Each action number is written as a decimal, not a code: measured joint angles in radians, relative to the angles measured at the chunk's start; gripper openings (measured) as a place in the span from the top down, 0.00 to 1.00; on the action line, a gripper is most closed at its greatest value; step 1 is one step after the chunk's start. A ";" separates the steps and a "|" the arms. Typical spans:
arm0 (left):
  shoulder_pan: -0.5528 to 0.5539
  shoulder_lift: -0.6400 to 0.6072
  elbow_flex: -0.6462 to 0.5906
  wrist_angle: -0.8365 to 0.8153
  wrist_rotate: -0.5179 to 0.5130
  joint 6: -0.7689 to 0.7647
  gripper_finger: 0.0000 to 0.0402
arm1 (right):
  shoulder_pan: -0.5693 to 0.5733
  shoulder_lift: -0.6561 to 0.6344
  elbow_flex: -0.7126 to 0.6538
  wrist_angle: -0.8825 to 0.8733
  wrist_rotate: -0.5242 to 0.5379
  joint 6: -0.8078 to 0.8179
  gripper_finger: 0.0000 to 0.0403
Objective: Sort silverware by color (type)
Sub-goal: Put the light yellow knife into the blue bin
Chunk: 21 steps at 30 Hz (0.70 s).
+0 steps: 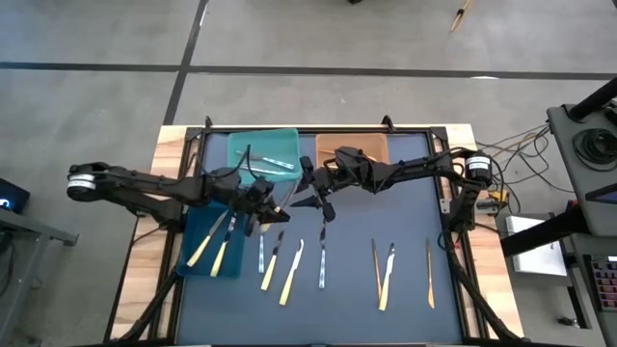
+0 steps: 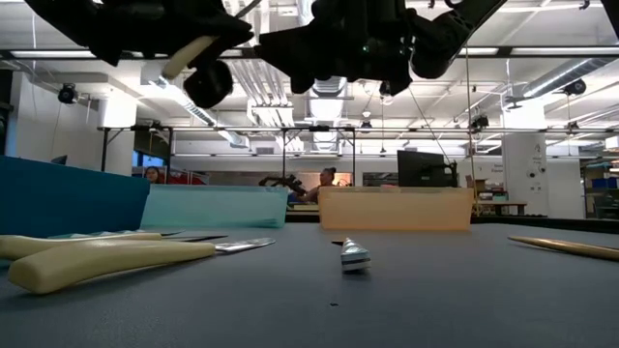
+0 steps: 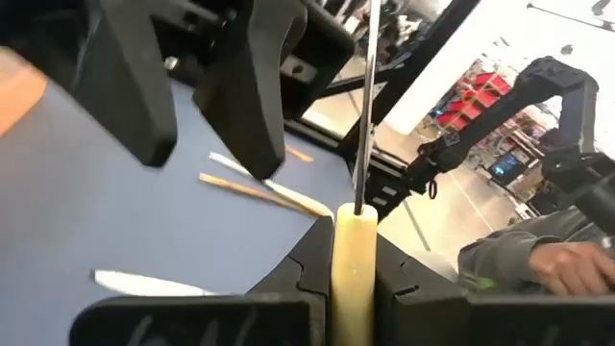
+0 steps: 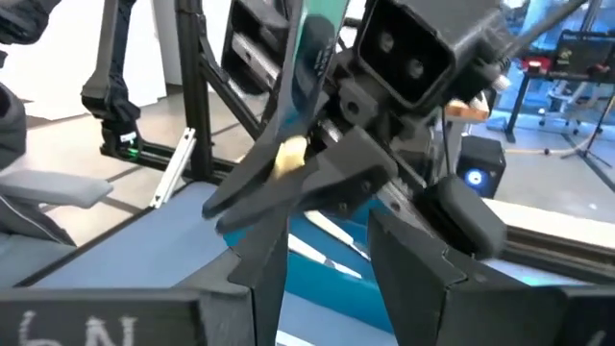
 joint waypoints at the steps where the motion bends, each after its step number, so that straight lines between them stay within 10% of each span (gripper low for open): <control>1: -0.004 -0.011 0.000 -0.019 -0.010 -0.018 0.99 | -0.002 0.000 0.000 -0.006 0.001 0.000 0.67; 21: -0.125 -0.255 0.000 -0.484 -0.242 -0.275 0.99 | -0.013 -0.001 0.000 -0.086 0.022 -0.002 0.67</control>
